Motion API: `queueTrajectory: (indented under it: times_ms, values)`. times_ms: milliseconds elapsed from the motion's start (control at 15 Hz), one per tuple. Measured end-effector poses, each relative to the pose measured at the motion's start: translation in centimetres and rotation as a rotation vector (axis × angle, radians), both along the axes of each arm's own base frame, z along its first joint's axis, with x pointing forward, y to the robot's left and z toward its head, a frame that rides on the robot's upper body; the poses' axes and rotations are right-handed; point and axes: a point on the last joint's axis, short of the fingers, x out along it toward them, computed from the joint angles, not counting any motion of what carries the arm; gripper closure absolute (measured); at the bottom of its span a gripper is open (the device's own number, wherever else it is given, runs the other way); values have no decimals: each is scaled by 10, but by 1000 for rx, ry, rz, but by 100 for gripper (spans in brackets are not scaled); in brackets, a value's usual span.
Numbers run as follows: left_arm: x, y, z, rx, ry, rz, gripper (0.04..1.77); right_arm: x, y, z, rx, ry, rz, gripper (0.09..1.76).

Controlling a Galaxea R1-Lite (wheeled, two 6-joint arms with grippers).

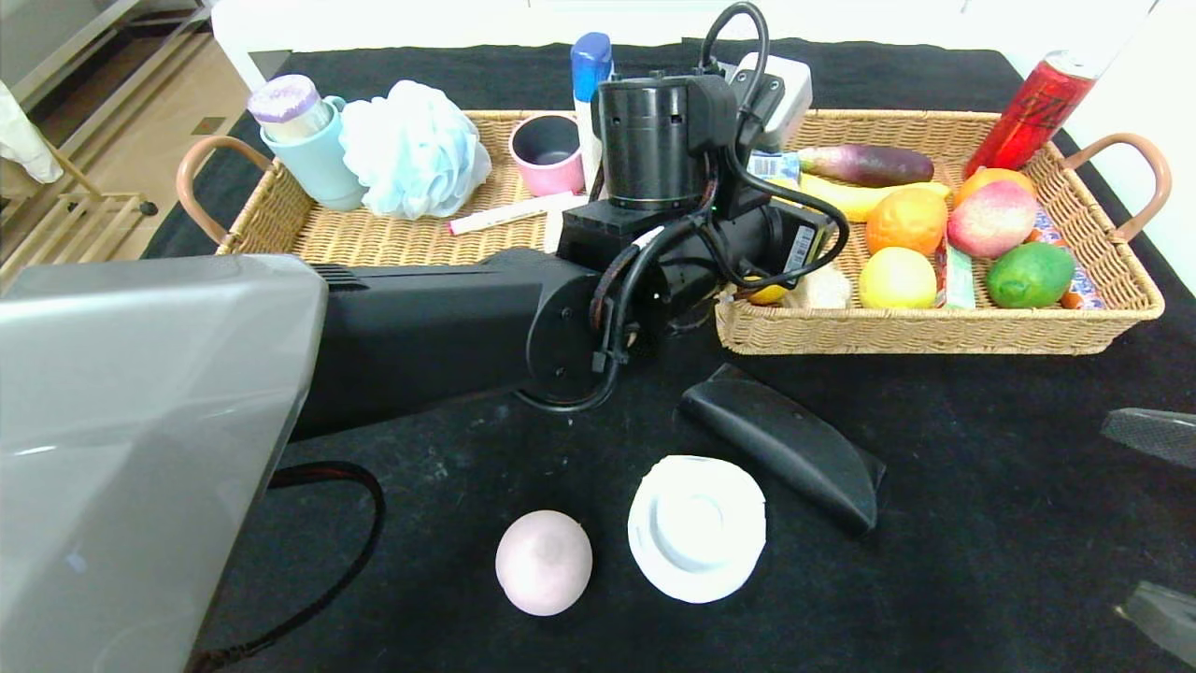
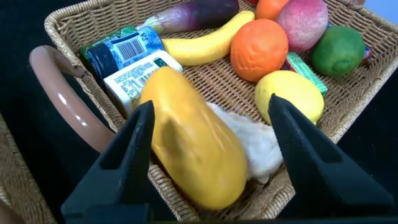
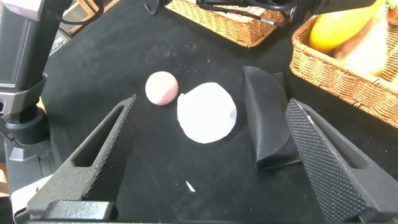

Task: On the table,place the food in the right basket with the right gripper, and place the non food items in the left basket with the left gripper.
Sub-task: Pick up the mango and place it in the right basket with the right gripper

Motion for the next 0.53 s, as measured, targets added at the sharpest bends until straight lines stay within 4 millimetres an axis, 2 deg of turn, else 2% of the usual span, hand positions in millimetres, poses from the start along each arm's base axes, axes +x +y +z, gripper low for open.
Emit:
queueTrajectory:
  times_ms: [333, 533]
  values:
    - [-7, 1, 8, -3, -1, -8, 30, 0, 0, 0, 0, 1, 0, 14]
    - [-21, 1, 14, 11, 25, -24, 23, 0, 0, 0, 1, -1, -1, 14]
